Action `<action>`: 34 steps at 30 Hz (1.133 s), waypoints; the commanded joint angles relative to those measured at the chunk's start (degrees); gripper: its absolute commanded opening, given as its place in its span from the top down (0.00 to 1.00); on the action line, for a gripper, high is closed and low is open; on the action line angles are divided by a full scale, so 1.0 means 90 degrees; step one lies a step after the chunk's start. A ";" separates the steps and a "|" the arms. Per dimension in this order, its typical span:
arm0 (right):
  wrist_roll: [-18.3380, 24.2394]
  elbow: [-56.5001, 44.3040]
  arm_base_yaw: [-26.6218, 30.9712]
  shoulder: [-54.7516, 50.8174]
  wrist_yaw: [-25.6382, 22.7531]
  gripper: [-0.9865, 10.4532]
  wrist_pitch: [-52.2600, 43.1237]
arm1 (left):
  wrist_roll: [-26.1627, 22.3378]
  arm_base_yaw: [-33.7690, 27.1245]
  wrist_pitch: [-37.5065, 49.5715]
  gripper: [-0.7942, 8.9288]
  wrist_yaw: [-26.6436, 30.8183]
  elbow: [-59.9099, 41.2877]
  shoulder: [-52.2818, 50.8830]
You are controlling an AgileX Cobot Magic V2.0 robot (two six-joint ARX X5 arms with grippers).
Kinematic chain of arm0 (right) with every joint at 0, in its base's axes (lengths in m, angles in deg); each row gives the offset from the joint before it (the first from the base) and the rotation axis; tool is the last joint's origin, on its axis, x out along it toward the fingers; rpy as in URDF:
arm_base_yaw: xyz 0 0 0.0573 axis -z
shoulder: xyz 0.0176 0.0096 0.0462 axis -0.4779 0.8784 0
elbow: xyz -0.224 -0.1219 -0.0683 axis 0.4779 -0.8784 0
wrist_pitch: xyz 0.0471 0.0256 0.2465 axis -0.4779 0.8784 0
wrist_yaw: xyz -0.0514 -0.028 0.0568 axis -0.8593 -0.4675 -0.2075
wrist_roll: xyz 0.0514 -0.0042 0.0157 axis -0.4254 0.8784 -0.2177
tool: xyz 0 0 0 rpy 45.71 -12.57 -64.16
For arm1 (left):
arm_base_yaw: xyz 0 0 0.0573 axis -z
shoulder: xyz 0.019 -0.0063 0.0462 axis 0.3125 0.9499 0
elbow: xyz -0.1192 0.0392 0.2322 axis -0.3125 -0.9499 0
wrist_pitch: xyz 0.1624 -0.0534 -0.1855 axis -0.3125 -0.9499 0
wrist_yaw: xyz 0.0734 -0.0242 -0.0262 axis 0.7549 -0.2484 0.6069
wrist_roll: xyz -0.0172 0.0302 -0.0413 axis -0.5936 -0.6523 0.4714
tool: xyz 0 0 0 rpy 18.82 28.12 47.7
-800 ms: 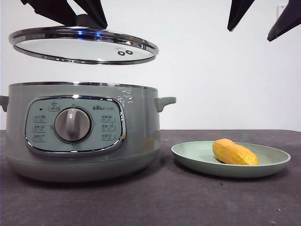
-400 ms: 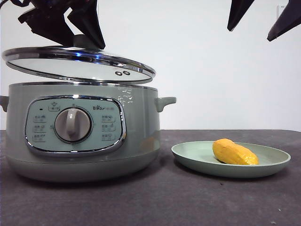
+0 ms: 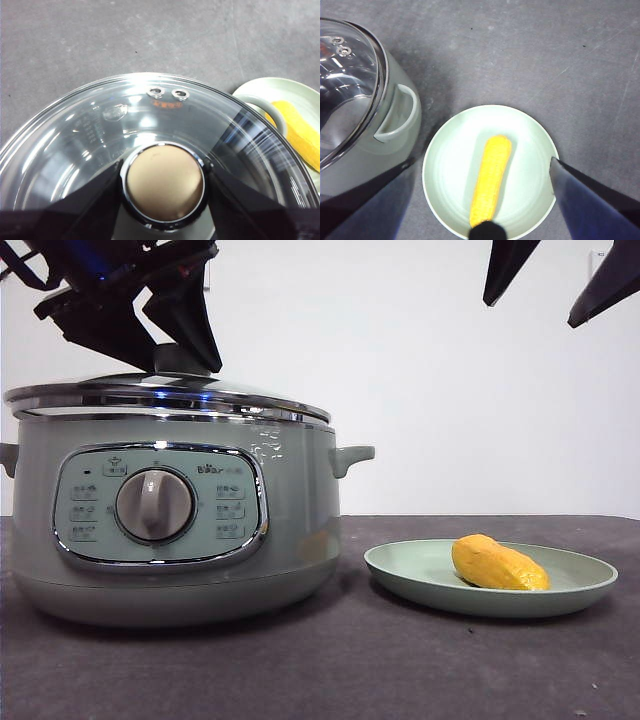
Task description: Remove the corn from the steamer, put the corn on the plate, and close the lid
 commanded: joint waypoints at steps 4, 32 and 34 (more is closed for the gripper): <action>-0.0063 -0.0053 0.0000 0.0017 -0.0017 0.53 -0.0015 | -0.0044 0.0022 0.0172 0.93 0.0010 -0.0049 -0.0066; -0.0063 -0.0051 -0.0002 0.0017 -0.0015 0.53 0.0109 | 0.0007 0.0046 0.0131 0.93 0.0107 -0.0049 0.0355; -0.0063 -0.0053 -0.0002 0.0017 -0.0015 0.53 0.0109 | 0.0041 0.0063 0.0000 0.91 0.0107 -0.0049 0.0355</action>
